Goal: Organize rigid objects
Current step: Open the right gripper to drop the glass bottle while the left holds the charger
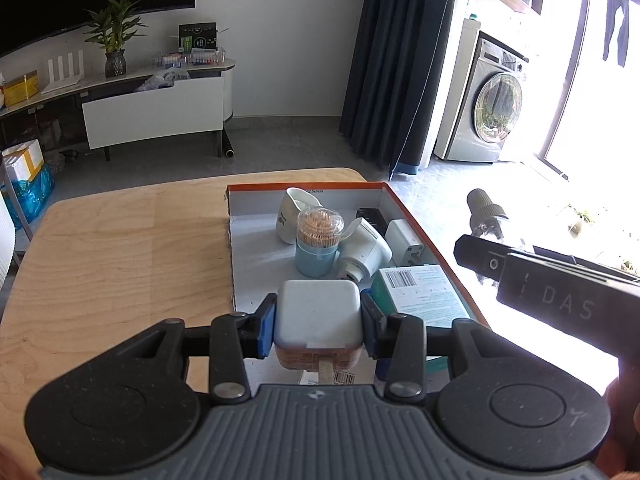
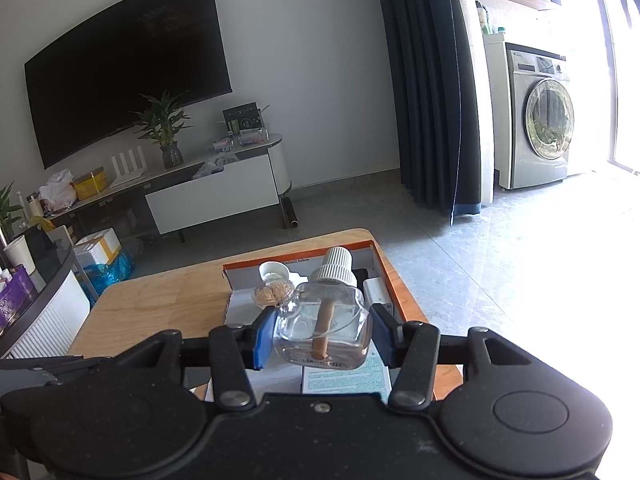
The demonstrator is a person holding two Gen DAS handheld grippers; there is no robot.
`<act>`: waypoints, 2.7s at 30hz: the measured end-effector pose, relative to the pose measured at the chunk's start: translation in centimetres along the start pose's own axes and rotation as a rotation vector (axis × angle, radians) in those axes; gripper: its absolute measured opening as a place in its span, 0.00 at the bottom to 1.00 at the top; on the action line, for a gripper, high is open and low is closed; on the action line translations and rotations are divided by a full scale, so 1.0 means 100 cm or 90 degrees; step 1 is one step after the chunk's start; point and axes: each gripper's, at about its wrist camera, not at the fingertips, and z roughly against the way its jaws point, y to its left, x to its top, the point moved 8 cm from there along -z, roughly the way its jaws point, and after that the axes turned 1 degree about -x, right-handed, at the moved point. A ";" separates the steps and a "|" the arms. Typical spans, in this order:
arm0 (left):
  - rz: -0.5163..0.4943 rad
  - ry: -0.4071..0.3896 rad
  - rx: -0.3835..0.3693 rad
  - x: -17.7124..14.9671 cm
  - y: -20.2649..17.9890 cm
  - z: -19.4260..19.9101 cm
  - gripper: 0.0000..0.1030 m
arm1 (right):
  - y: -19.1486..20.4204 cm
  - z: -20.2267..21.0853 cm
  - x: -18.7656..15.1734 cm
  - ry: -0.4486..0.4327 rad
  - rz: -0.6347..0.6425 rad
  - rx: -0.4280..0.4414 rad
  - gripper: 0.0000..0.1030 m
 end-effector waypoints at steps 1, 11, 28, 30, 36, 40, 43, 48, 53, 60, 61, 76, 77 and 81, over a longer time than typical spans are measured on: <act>-0.001 0.001 0.000 0.000 -0.001 -0.001 0.41 | -0.001 -0.001 0.000 0.000 -0.001 0.000 0.59; -0.003 0.011 -0.005 0.004 -0.006 -0.012 0.41 | -0.004 -0.011 0.002 0.007 0.001 0.002 0.59; -0.006 0.025 -0.010 0.011 -0.013 -0.029 0.41 | -0.013 -0.029 0.009 0.020 -0.004 0.002 0.58; -0.005 0.027 -0.010 0.011 -0.014 -0.030 0.41 | -0.013 -0.031 0.009 0.022 -0.005 0.003 0.58; -0.006 0.032 -0.012 0.012 -0.014 -0.035 0.41 | -0.014 -0.033 0.012 0.022 -0.005 0.007 0.58; -0.004 0.035 -0.013 0.012 -0.014 -0.038 0.41 | -0.016 -0.036 0.012 0.024 -0.008 0.007 0.58; -0.003 0.038 -0.014 0.013 -0.014 -0.040 0.41 | -0.016 -0.038 0.013 0.025 -0.008 0.007 0.58; -0.003 0.041 -0.016 0.014 -0.014 -0.044 0.41 | -0.017 -0.043 0.018 0.025 -0.009 0.009 0.58; -0.003 0.044 -0.017 0.014 -0.014 -0.049 0.41 | -0.014 -0.052 0.023 0.026 -0.007 0.010 0.58; 0.000 0.048 -0.018 0.015 -0.014 -0.054 0.41 | -0.010 -0.062 0.029 0.027 -0.001 0.013 0.58; 0.000 0.048 -0.018 0.015 -0.014 -0.054 0.41 | -0.010 -0.064 0.029 0.028 -0.001 0.013 0.58; 0.003 0.059 -0.023 0.014 -0.012 -0.064 0.41 | -0.011 -0.088 0.031 0.046 0.005 0.015 0.58; 0.003 0.060 -0.023 0.014 -0.012 -0.064 0.41 | -0.011 -0.090 0.031 0.048 0.006 0.015 0.58; 0.004 0.061 -0.024 0.013 -0.012 -0.066 0.41 | -0.011 -0.101 0.032 0.059 0.007 0.019 0.58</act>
